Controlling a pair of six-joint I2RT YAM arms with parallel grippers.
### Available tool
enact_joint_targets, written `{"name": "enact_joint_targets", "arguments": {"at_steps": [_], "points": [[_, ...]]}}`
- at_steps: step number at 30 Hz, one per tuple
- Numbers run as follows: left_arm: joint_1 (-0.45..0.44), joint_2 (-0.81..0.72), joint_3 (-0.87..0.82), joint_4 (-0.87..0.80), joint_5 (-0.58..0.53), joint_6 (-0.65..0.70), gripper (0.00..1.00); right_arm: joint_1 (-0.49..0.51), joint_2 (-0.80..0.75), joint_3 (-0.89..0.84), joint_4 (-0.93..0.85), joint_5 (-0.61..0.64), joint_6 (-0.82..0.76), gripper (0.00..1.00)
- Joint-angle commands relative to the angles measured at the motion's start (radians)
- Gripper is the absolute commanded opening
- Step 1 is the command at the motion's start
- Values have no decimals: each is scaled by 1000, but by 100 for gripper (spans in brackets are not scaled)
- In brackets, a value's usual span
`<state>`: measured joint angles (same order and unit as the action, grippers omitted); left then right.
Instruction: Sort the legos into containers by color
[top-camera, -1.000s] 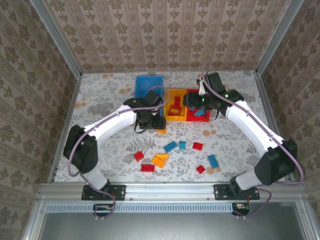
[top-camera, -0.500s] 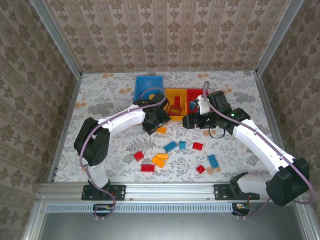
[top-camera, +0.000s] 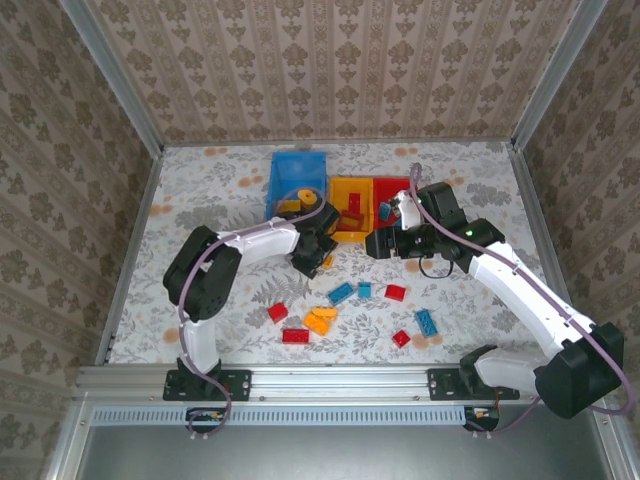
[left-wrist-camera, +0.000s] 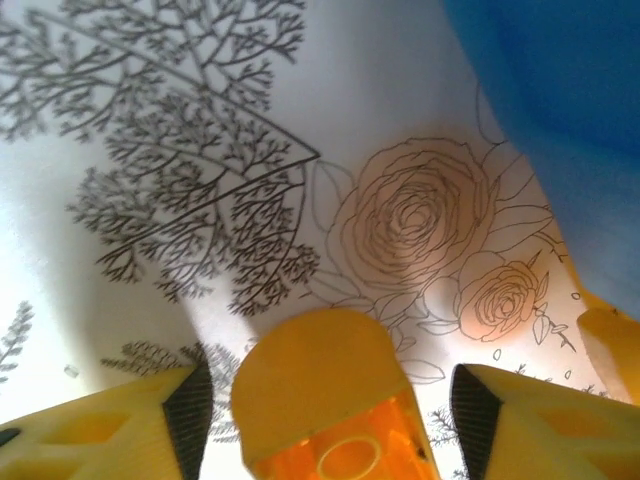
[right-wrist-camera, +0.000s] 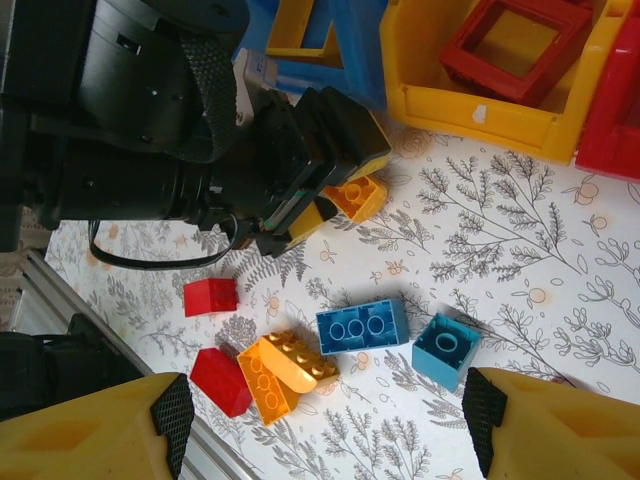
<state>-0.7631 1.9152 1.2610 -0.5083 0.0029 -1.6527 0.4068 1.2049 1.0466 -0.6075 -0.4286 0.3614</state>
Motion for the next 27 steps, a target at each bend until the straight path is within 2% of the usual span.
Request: {"name": "enact_joint_targets", "arguments": {"at_steps": [1,4,6,8,11,14,16,18,22,24,27], "points": [[0,12,-12,31,-25,-34,54,3,-20,-17,-2,-26,-7,75],[-5,-18,-47,34,-30,-48,34,3,-18,-15,-6,-22,-8,74],[-8,-62,-61,-1,-50,-46,24,4,-17,-10,-11,-17,-7,74],[-7,-128,-60,-56,-85,-13,21,3,-16,-3,-14,-13,-8,74],[5,-231,-21,-176,-150,106,18,4,-10,17,-18,-2,-8,73],[53,-275,41,-284,-151,263,17,5,6,47,-5,6,-2,72],[100,-270,104,-324,-149,421,15,17,25,76,14,38,7,72],[148,-227,212,-367,-139,569,15,33,45,100,48,89,17,73],[209,-33,525,-489,-115,842,16,44,117,164,107,135,36,73],[223,68,655,-534,-117,922,16,45,157,211,100,144,38,73],[253,212,821,-601,-106,968,19,44,216,277,82,154,36,73]]}}
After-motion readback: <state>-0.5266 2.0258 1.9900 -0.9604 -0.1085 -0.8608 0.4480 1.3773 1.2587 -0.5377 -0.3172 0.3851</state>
